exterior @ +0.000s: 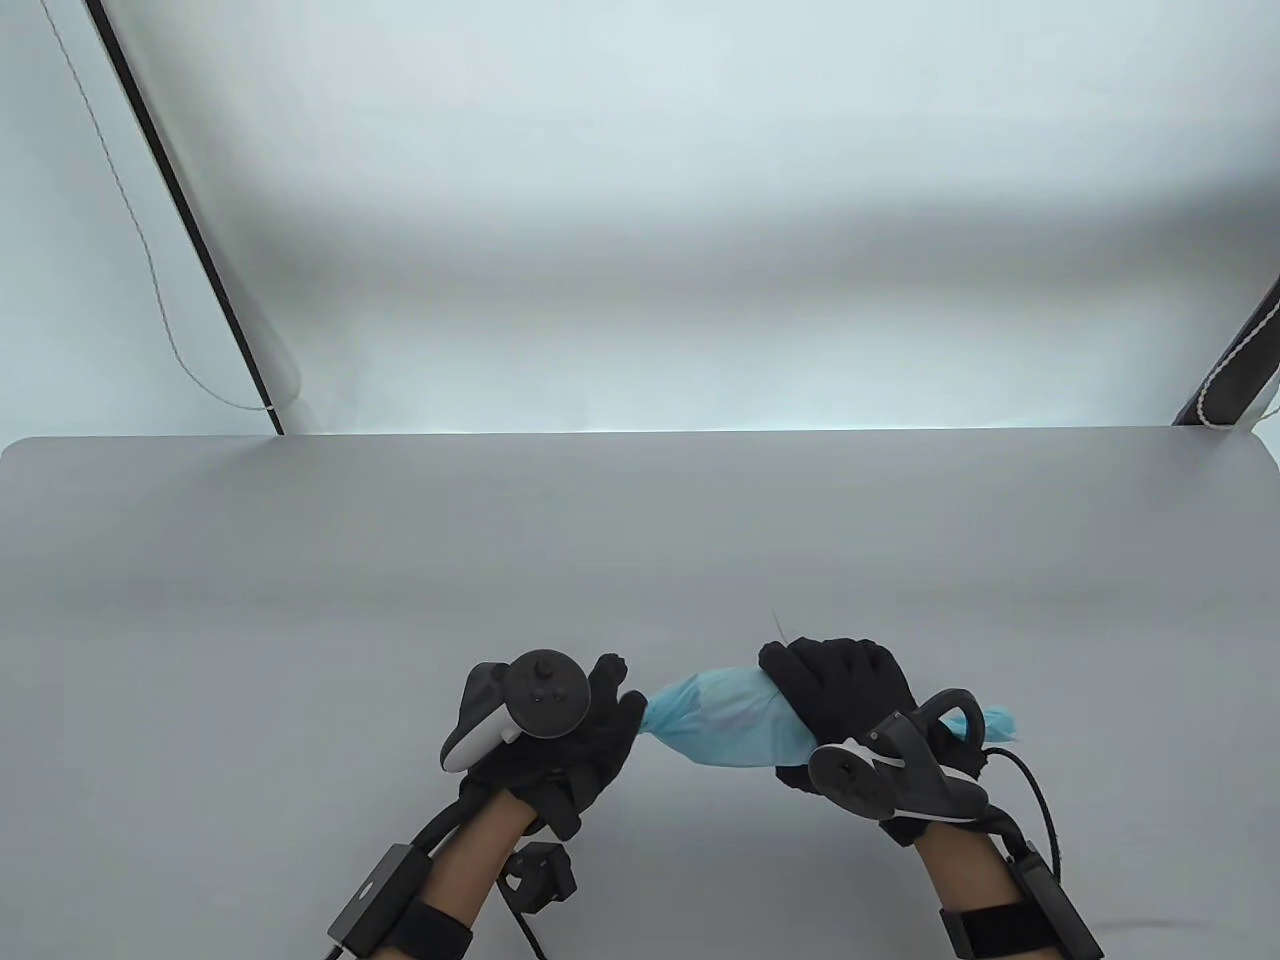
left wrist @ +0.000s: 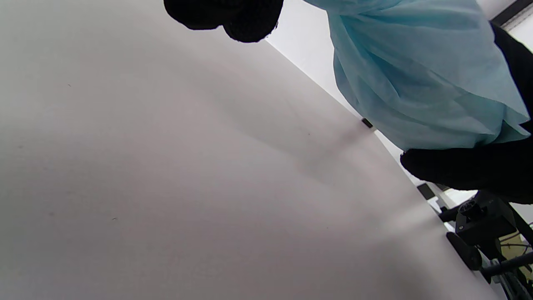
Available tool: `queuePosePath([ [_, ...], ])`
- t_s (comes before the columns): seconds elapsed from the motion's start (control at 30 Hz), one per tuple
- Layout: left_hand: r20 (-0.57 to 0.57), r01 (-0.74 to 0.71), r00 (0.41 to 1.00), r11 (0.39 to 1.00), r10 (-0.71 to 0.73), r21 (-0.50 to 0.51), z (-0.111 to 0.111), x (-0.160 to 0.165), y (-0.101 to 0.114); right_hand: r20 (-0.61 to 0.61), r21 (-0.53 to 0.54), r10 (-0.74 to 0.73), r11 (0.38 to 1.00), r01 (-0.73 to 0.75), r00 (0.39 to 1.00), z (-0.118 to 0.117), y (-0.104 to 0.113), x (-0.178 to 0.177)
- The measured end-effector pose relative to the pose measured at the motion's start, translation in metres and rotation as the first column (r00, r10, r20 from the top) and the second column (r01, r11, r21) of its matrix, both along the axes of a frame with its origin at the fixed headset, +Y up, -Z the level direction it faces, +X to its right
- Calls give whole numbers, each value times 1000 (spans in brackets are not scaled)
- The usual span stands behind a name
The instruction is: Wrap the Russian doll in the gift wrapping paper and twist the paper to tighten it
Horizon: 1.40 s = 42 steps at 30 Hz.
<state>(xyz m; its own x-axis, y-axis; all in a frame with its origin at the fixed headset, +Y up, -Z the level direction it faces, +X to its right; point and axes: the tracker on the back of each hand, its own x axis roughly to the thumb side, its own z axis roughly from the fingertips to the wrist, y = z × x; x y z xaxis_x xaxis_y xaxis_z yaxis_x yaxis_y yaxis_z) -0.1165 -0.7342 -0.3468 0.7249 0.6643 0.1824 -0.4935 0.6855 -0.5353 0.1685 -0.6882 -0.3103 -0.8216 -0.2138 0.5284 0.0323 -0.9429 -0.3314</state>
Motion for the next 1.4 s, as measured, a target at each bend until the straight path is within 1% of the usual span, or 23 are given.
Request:
queuePosePath([
  [0.07,5,-3,1000,998,4,-55,-4,-3,-1,-10,33,16,999,-15,1000,3,4,-2],
  [0.23,123,-183,968,948,220,-259,-7,-7,-1,-27,35,-12,999,13,1000,6,8,-1],
  [0.33,109,-195,966,941,232,-277,-8,-6,-5,-36,41,-17,999,19,999,7,10,-2],
  [0.4,147,-102,978,957,146,-273,-3,2,-10,-50,61,7,998,-4,999,9,11,-4],
  [0.43,165,-58,981,963,104,-264,-1,6,-11,-57,59,10,998,-7,998,9,11,-4],
  [0.5,96,13,995,983,5,-184,1,13,-11,-64,55,38,998,-35,997,11,8,-7],
  [0.57,75,59,996,991,-50,-120,1,14,-8,-63,46,38,998,-35,997,10,7,-7],
  [0.67,7,142,990,985,-144,93,7,18,2,-62,39,26,999,-24,998,9,6,-9],
  [0.7,-2,198,979,960,-202,199,9,20,7,-67,33,24,999,-22,997,10,5,-10],
  [0.73,-24,303,949,894,-313,330,13,24,12,-72,19,21,1000,-20,997,10,4,-13],
  [0.77,-60,366,924,829,-377,422,17,27,14,-65,2,21,1000,-21,998,10,3,-15],
  [0.8,-123,425,890,703,-439,570,23,31,14,-50,-36,19,999,-21,999,9,1,-16],
  [0.87,-181,476,837,523,-516,707,32,38,13,-41,-89,11,996,-15,999,6,-1,-17],
  [0.93,-207,482,818,444,-536,755,35,41,13,-24,-147,-24,989,21,999,5,-4,-16],
  [1.0,-191,479,822,471,-537,741,36,41,15,-2,-233,-57,971,55,998,3,-8,-16],
  [1.07,-124,473,811,516,-571,714,34,41,16,-22,-225,-39,974,33,999,1,-9,-17],
  [1.1,-127,486,808,529,-575,696,33,39,16,-24,-224,-41,974,35,999,1,-9,-17],
  [1.17,-125,484,829,589,-545,647,29,32,15,-53,-208,-75,976,63,996,2,-6,-16],
  [1.2,-150,452,863,605,-482,655,26,26,16,-70,-234,-144,964,124,987,3,-5,-16],
  [1.23,-129,434,874,634,-468,640,23,24,17,-66,-236,-141,964,122,988,4,-4,-17],
  [1.3,-91,400,898,716,-429,572,21,18,18,-85,-182,-120,978,103,989,7,-3,-19],
  [1.37,-43,346,927,803,-373,485,18,13,14,-91,-195,-130,974,111,987,7,-3,-19],
  [1.4,-33,342,929,822,-368,455,17,12,11,-94,-193,-129,975,109,987,7,-4,-19],
])
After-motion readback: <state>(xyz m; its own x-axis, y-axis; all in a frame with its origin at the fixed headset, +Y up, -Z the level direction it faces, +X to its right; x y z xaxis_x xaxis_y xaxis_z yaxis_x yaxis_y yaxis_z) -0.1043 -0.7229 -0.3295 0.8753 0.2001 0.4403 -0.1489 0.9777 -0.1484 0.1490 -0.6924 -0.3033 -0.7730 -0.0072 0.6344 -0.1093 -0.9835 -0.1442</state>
